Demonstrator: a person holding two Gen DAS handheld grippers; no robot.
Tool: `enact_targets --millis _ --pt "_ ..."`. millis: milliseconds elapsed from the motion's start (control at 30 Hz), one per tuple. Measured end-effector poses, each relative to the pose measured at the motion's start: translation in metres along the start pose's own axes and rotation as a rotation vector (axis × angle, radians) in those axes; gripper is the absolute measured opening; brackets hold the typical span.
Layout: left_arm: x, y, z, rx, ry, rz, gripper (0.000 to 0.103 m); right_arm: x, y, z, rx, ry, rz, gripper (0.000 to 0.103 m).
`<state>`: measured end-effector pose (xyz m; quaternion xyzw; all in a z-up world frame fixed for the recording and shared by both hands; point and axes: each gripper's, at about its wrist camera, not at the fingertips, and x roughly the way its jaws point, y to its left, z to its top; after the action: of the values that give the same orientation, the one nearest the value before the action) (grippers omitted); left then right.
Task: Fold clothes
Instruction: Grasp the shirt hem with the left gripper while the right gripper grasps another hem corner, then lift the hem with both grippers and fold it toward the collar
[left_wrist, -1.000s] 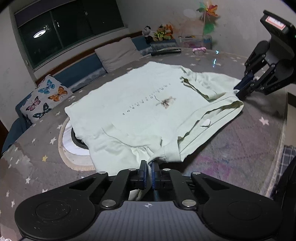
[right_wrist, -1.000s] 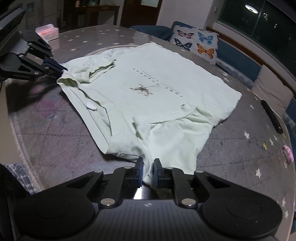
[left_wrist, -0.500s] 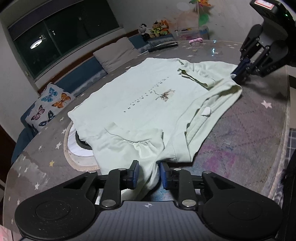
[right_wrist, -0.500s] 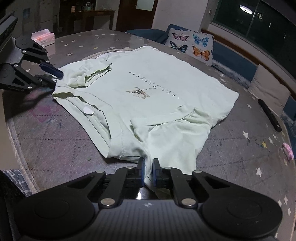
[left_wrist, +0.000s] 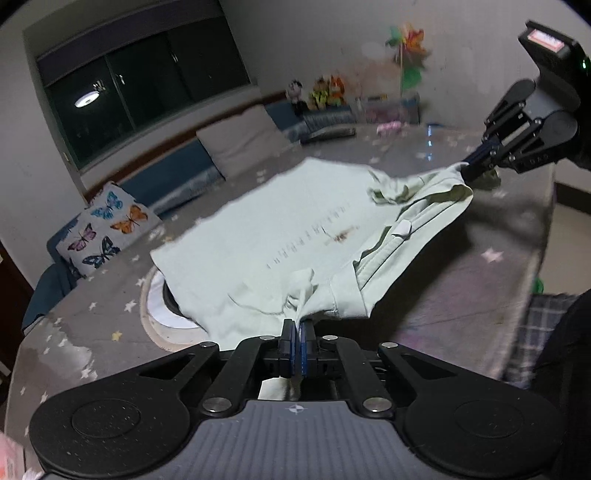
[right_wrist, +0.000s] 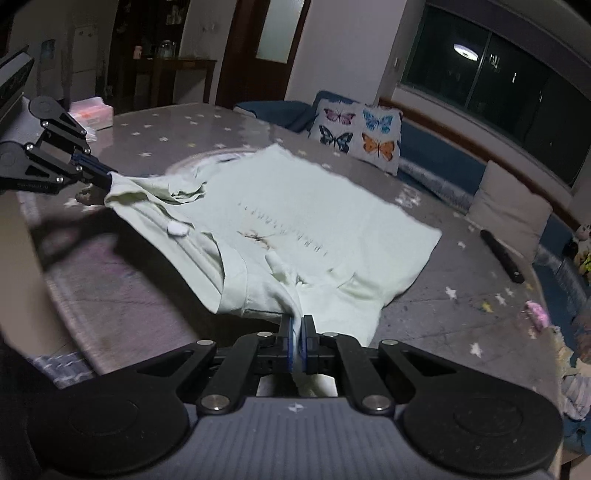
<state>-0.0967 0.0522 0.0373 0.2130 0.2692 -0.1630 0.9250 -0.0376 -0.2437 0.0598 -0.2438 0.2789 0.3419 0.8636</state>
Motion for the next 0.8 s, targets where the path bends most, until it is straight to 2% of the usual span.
enact_targets --millis 167,367,567,700,800 --pt "-0.030 -0.008 0.012 0.035 -0.042 0.055 0.003 -0.043 0.007 0.004 -0.048 -0.036 -0.011 0.003" --pt "-0.018 0.016 0.043 0.086 -0.101 0.108 0.003 -0.043 -0.012 0.038 -0.121 -0.080 -0.043 0.003" --pt "0.039 0.059 0.080 0.154 -0.107 0.150 0.003 -0.003 -0.059 0.083 -0.141 -0.086 -0.059 0.003" --pt "0.090 0.085 0.098 0.165 -0.072 0.166 0.003 0.040 -0.094 0.104 -0.124 -0.063 -0.057 0.003" --pt "0.131 0.102 0.105 0.138 -0.035 0.159 0.003 0.079 -0.119 0.115 -0.117 -0.036 -0.055 0.003"
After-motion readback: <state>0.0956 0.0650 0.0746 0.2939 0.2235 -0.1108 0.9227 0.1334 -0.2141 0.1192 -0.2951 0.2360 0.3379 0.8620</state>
